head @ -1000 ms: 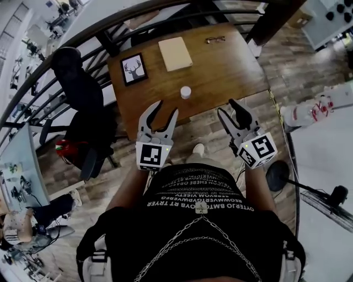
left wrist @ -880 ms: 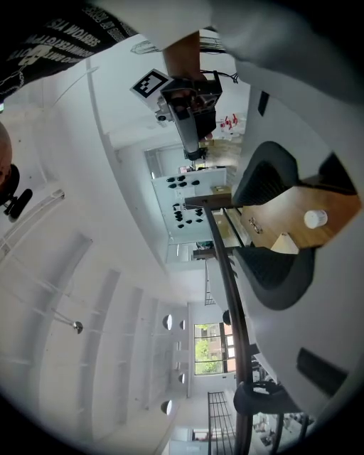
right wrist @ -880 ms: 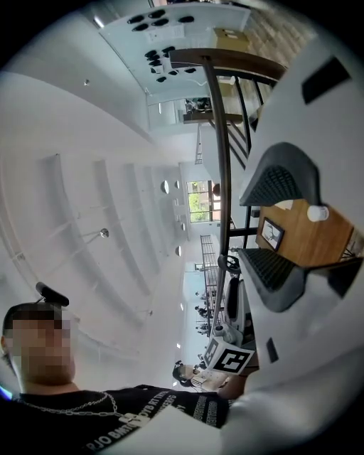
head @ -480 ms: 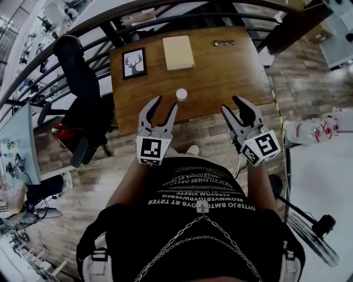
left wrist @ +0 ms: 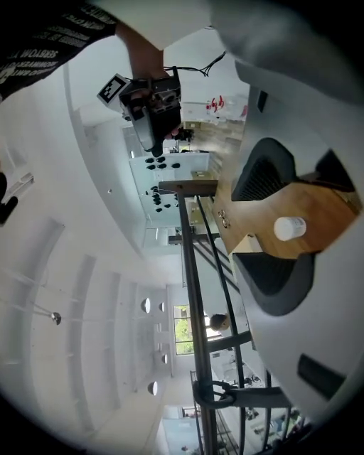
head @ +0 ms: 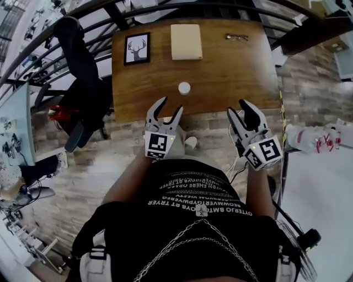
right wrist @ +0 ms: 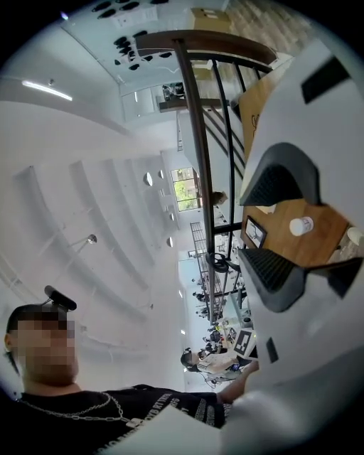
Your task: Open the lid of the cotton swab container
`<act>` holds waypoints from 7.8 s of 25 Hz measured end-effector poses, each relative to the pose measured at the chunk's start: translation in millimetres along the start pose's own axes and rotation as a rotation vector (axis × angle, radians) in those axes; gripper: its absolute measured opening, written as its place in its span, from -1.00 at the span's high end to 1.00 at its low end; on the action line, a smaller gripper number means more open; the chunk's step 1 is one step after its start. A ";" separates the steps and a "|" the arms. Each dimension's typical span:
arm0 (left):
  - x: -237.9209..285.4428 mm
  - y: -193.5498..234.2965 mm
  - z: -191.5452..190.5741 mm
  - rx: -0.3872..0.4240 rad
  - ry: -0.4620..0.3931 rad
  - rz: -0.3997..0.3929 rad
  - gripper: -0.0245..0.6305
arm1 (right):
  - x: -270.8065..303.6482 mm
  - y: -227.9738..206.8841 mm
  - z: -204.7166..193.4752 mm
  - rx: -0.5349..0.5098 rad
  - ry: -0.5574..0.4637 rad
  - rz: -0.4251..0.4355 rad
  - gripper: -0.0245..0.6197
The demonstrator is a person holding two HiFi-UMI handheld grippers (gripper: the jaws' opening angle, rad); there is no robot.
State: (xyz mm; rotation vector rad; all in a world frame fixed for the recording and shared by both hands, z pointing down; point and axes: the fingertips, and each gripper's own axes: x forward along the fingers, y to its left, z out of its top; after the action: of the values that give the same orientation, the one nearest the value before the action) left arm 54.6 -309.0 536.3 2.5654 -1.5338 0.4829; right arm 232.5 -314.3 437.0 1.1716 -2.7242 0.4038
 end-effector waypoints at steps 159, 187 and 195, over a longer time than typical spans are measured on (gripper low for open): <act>-66.8 -112.5 82.3 0.377 0.404 -0.784 0.17 | 15.8 161.3 29.8 -0.086 0.104 0.686 0.11; -81.8 -120.7 84.8 0.411 0.408 -0.854 0.14 | 24.3 124.8 77.1 -0.081 -0.143 0.494 0.35; -79.9 -126.8 88.8 0.429 0.393 -0.872 0.14 | 37.5 109.2 61.0 -0.031 -0.074 0.450 0.38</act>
State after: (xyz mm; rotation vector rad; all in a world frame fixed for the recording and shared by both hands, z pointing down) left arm 149.2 -203.8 434.7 2.8388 -0.1297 1.1555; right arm 125.5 -286.6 367.5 0.5648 -3.0375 0.3706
